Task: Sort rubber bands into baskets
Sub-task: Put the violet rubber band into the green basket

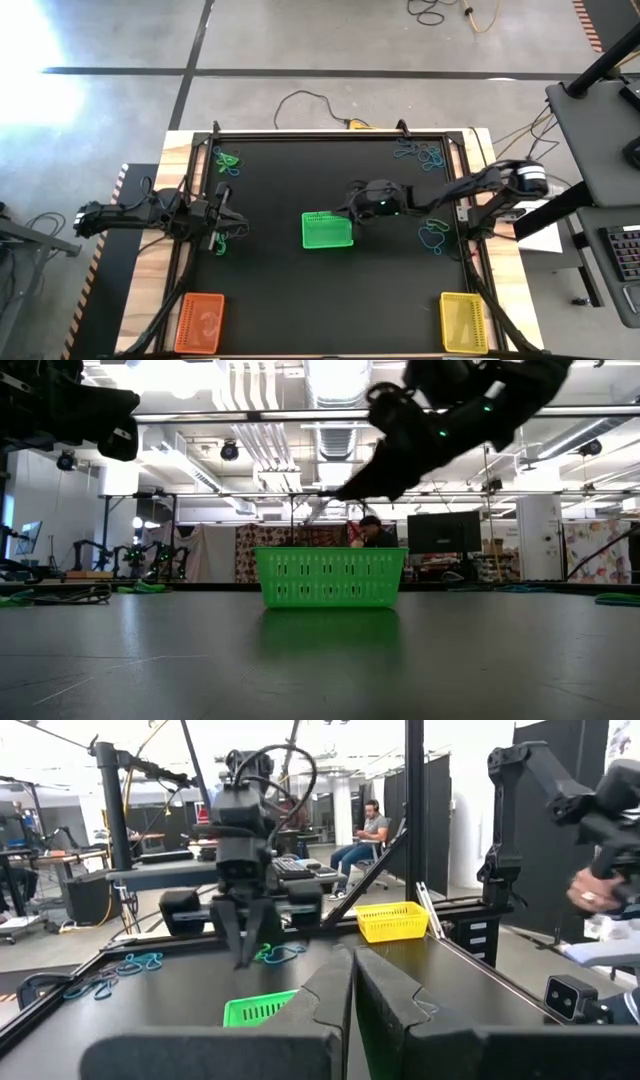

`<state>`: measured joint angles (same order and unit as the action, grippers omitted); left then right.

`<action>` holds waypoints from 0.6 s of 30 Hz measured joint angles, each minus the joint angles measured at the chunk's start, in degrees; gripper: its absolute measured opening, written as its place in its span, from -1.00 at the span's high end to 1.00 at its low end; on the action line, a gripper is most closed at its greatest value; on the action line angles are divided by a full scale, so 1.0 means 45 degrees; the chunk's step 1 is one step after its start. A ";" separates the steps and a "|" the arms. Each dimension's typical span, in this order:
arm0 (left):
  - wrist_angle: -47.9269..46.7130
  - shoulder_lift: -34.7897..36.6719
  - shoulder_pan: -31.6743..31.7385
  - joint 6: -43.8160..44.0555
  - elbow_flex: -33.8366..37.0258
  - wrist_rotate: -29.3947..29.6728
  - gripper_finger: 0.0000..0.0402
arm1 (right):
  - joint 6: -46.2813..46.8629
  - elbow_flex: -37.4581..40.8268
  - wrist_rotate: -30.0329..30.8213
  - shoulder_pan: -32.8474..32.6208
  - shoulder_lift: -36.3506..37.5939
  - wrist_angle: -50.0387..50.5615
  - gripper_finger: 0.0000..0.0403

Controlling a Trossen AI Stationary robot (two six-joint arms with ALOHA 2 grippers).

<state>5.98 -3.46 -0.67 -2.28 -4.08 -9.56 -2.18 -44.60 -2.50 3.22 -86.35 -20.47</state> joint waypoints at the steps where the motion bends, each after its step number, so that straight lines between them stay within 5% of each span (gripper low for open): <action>1: -0.0003 -0.0001 0.0005 0.0000 0.0000 0.0004 1.00 | 0.0321 -0.0277 -0.0019 -0.0072 -0.0340 -0.0062 0.96; 9: 0.0005 -0.0035 0.0000 0.0000 0.0000 -0.0001 1.00 | 0.1205 -0.1824 -0.0554 -0.0825 -0.2729 0.0724 0.96; 18: -0.0008 -0.0093 0.0001 0.0000 0.0000 0.0004 1.00 | 0.1394 -0.3393 0.0288 -0.0966 -0.4056 0.2997 0.96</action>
<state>5.94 -3.88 -0.66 -2.28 -4.08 -9.54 4.10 -59.87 -1.21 -1.13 -104.60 -6.99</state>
